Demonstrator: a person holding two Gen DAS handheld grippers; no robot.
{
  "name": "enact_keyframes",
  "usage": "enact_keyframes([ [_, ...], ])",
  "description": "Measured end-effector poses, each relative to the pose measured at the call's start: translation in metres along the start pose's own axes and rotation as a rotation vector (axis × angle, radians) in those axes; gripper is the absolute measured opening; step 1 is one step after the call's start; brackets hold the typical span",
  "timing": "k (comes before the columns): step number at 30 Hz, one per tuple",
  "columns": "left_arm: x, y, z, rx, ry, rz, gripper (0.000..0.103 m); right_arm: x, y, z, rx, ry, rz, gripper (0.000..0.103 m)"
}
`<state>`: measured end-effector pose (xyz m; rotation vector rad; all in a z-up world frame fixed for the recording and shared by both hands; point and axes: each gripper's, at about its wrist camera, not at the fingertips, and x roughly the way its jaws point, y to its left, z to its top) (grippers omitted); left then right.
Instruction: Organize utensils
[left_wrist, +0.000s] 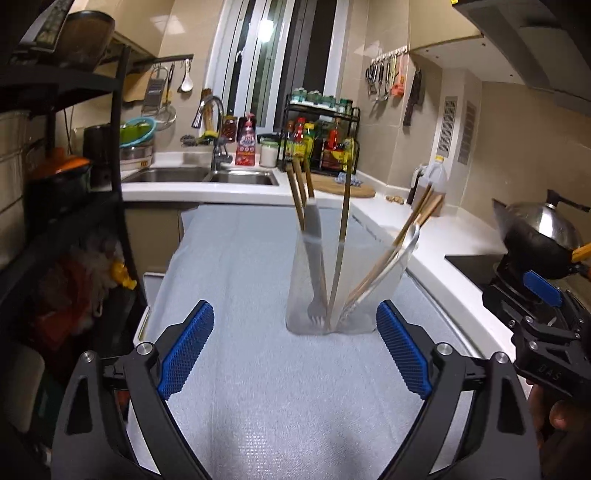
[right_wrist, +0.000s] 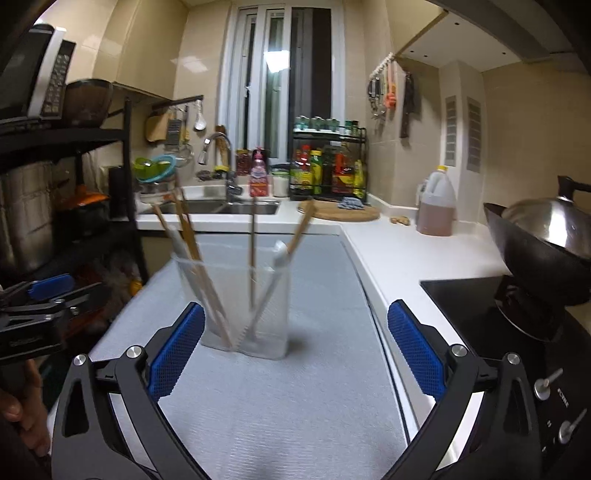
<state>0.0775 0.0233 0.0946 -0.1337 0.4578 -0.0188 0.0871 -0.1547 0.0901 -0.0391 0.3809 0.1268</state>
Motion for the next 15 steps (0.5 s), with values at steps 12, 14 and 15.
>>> enact_keyframes([
  [12,0.012,-0.002,-0.024,0.018,-0.008,0.048,0.093,0.029,-0.010,-0.025,0.046,0.091,-0.013,0.098],
  [14,0.013,-0.006,-0.027,0.032,-0.008,0.049,0.093,0.031,-0.009,-0.026,0.042,0.098,-0.015,0.098],
  [15,0.013,-0.008,-0.029,0.039,-0.011,0.051,0.093,0.030,-0.009,-0.026,0.044,0.099,-0.012,0.098],
])
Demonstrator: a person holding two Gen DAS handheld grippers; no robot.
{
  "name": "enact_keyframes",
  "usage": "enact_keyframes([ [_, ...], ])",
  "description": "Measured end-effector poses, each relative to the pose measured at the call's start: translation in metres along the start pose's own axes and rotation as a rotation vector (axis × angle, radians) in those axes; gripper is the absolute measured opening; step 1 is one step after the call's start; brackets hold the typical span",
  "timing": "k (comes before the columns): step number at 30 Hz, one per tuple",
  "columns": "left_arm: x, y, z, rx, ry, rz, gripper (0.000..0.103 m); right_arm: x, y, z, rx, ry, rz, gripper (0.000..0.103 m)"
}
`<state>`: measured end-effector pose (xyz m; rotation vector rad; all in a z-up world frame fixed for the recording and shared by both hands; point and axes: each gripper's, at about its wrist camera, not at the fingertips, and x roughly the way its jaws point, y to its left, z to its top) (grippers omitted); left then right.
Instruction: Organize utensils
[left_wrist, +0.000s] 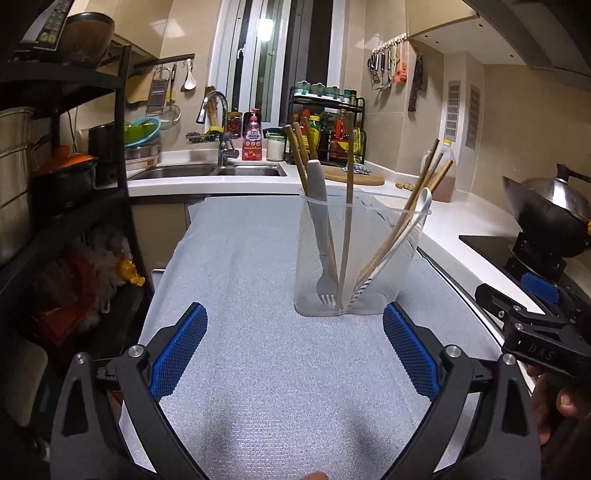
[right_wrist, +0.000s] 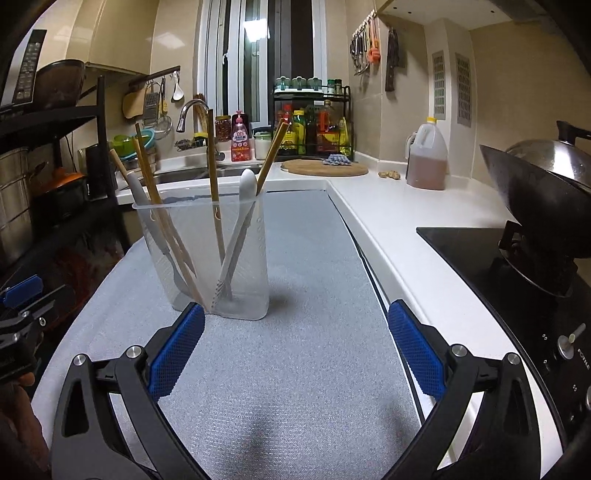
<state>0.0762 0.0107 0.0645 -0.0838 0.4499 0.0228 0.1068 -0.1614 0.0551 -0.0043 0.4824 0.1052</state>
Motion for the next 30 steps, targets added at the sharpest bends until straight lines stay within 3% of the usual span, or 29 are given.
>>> enact_keyframes([
  [30,0.0024,0.0017,-0.0007,-0.009,-0.014,0.015,0.093,0.0002,-0.0051,0.0008,0.021,0.005,-0.004,0.098],
])
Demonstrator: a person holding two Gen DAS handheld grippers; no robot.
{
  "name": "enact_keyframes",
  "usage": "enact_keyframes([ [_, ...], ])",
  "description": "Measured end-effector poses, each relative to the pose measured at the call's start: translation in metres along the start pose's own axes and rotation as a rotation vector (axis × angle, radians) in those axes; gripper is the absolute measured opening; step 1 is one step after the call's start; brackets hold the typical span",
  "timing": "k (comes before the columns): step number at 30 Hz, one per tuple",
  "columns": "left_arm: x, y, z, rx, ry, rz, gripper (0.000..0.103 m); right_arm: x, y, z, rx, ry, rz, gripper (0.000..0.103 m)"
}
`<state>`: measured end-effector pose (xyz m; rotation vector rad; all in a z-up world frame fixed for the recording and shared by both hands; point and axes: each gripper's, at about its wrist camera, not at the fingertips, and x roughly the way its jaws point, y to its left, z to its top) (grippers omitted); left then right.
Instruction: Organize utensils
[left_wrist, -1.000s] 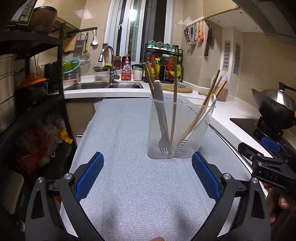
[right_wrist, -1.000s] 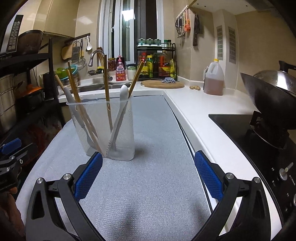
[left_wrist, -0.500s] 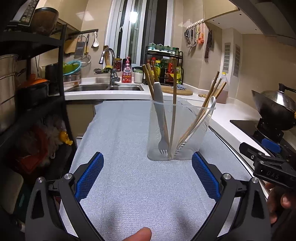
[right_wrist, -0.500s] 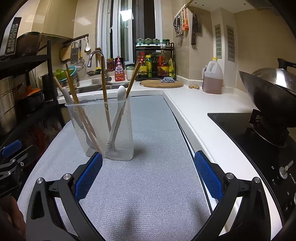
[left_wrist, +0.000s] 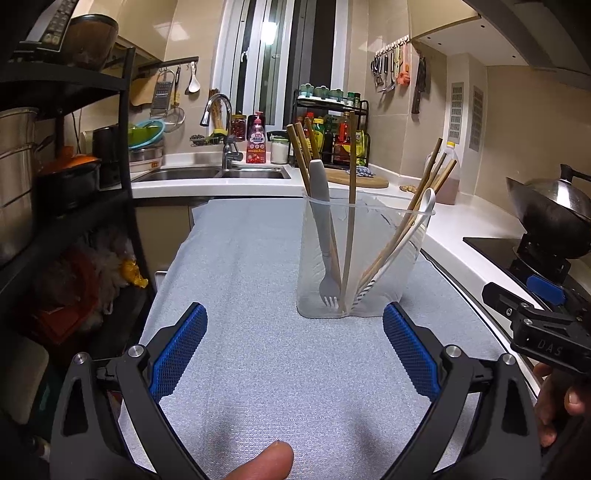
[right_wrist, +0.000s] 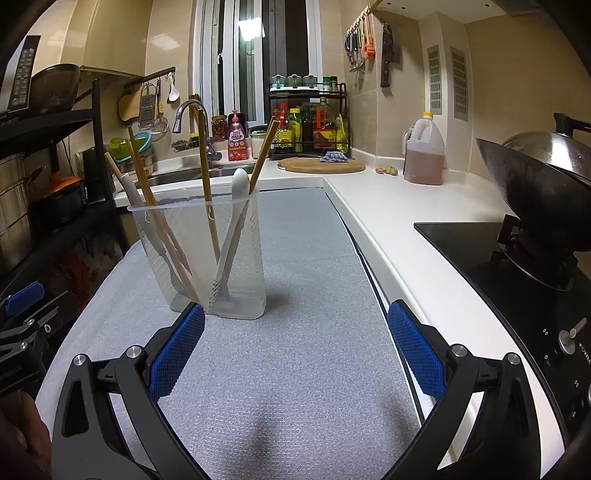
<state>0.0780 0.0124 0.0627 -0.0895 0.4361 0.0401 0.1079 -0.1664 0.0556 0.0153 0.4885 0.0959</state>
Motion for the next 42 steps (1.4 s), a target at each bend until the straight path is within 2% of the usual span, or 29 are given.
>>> enact_keyframes([
  [42,-0.0079,-0.0061,-0.0005,0.030,-0.027,0.008,0.093,0.0011,0.0000,-0.0009,-0.008,0.001,0.005,0.098],
])
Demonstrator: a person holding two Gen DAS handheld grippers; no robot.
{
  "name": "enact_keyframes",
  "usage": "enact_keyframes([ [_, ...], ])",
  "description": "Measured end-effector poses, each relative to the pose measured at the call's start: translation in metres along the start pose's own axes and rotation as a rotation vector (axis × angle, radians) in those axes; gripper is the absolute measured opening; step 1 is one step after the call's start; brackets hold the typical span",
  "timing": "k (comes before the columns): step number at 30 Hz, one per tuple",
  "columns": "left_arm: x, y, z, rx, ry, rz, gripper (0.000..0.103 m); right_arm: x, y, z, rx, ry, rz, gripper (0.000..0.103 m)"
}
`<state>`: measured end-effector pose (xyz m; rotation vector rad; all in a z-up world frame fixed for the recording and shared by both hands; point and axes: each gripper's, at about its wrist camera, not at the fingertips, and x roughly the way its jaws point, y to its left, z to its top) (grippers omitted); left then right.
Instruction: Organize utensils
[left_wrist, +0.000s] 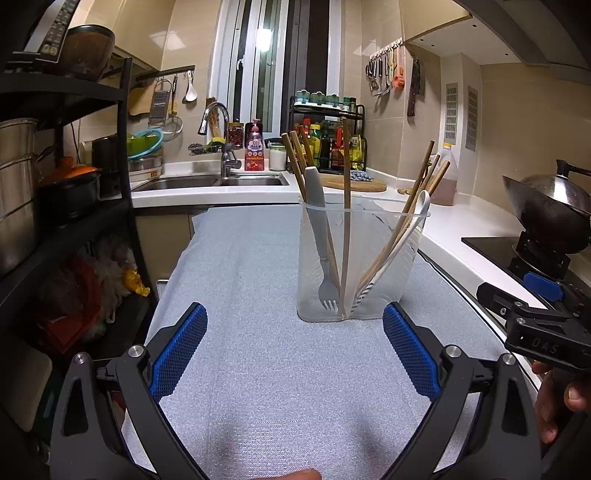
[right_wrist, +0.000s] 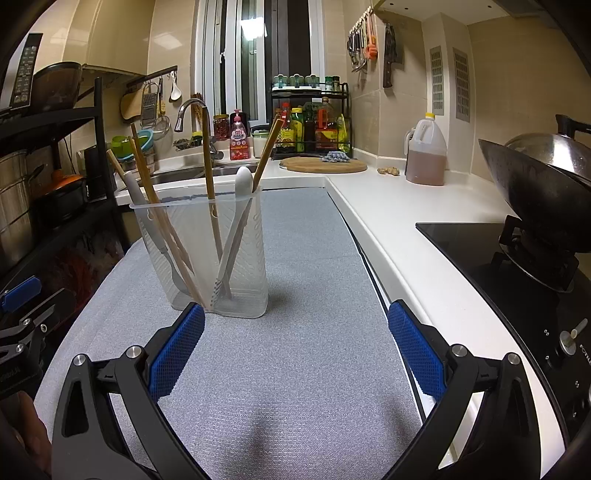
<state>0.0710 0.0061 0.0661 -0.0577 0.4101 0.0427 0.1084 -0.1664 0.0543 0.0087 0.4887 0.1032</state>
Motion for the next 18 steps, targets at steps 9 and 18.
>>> enact_keyframes([
  [9,-0.0013,-0.0020,-0.0011,0.007,-0.009,-0.001,0.093,-0.0002,0.0001,0.0001,0.000,0.002,0.002,0.098],
  [18,0.0015,-0.0004,-0.0018,-0.001,0.008,0.009,0.093,0.0015,-0.0005,0.0002,-0.001,0.002,0.003,0.098],
])
